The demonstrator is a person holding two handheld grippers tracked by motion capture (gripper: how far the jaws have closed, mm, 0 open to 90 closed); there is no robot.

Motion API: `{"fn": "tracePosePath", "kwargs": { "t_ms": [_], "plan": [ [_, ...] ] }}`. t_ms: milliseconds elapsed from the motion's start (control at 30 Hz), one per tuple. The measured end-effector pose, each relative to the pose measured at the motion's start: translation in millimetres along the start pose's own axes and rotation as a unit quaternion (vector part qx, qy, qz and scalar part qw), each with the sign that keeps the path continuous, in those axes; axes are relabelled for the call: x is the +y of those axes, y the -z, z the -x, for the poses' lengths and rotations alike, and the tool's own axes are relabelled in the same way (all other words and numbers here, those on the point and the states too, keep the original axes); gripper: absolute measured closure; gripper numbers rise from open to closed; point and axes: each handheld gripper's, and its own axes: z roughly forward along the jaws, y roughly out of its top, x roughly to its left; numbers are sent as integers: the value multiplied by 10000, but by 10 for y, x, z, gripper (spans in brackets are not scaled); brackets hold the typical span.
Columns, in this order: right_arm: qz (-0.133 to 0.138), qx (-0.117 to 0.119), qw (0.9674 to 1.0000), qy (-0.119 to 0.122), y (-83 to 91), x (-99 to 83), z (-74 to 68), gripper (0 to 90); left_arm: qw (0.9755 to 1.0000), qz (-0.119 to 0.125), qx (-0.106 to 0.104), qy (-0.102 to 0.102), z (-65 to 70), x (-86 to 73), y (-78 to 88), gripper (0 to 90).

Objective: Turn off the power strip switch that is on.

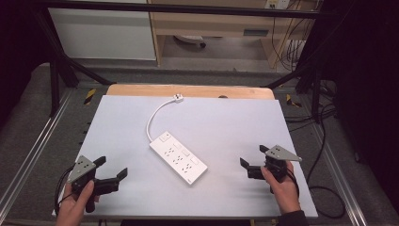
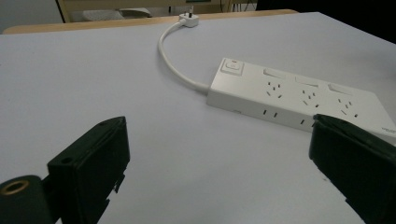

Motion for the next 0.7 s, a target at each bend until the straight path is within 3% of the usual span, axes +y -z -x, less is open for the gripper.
{"fn": "tracePosePath", "kwargs": {
  "t_ms": [433, 700],
  "plan": [
    [172, 183, 9997, 29, 27, 68, -107, 36, 10000, -18, -19, -28, 3, -2, -3, 51],
    [319, 309, 9990, -92, 14, 163, -213, 31, 10000, -38, -59, -64, 7, -3, -1, 52]
  ]
}}
